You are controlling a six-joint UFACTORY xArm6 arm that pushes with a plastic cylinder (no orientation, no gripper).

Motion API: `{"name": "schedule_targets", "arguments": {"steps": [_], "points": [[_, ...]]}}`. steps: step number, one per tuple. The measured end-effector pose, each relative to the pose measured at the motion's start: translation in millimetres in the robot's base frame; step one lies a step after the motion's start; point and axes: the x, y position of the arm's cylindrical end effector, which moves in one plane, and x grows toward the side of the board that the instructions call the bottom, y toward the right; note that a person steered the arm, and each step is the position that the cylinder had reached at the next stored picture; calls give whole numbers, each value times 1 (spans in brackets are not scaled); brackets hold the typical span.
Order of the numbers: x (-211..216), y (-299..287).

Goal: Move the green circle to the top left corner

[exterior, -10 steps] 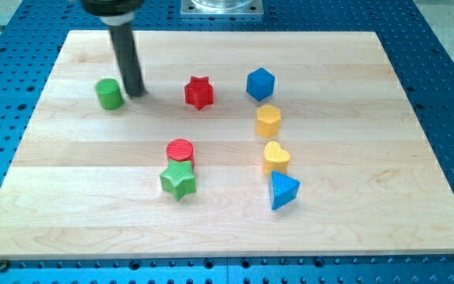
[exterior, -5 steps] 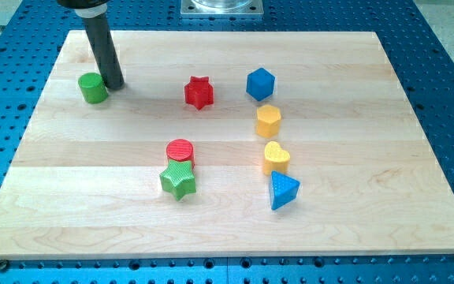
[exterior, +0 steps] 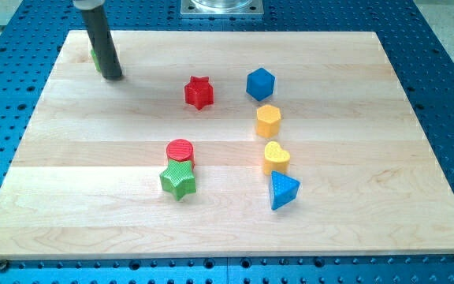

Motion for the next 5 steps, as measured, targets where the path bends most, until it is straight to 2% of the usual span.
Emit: {"name": "schedule_targets", "arguments": {"steps": [2, 4, 5], "points": [[-25, -1], [-22, 1], [-37, -31]]}}
